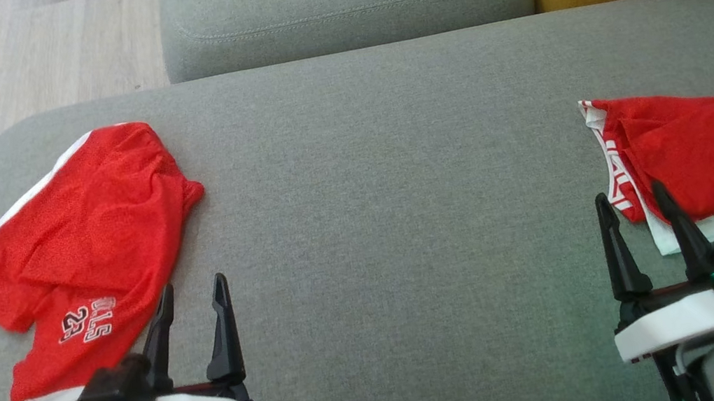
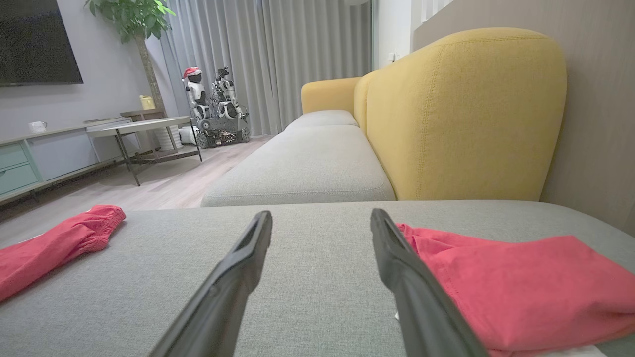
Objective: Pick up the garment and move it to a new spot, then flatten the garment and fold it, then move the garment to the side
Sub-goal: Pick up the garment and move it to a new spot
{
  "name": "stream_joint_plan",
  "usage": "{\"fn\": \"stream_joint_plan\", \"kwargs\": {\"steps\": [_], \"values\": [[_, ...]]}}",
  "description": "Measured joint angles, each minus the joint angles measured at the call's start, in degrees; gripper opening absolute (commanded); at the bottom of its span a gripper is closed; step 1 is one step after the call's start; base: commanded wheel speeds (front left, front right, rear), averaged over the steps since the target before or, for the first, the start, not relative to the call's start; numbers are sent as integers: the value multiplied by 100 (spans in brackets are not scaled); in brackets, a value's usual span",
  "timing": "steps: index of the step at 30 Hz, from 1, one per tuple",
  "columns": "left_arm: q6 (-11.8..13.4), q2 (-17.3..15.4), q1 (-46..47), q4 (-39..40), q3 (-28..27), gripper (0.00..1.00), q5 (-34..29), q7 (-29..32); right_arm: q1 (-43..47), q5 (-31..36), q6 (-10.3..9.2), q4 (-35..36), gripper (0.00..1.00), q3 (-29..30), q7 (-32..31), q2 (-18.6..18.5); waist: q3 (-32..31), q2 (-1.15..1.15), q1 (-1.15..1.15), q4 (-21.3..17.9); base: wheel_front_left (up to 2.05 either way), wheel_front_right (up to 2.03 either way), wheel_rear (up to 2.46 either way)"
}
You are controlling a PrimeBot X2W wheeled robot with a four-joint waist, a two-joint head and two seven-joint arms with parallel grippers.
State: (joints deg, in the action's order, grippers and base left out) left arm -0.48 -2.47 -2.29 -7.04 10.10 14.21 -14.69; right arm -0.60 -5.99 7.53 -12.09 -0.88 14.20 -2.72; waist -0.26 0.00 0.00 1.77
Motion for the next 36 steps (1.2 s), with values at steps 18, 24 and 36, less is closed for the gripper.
{"fn": "stream_joint_plan", "kwargs": {"steps": [18,24,36], "values": [[-2,1,7,12,-43,100,-8,0,-8,1,0,-43,100,-399,1,1,49,0,0,242,0,0,0],[4,1,31,-7,-266,100,-19,0,-61,-5,0,-97,100,-720,-9,0,75,0,0,784,0,0,0],[3,-2,88,25,-563,100,-18,0,-291,-45,0,-238,100,-976,-59,-1,168,0,0,1979,0,0,0]]}}
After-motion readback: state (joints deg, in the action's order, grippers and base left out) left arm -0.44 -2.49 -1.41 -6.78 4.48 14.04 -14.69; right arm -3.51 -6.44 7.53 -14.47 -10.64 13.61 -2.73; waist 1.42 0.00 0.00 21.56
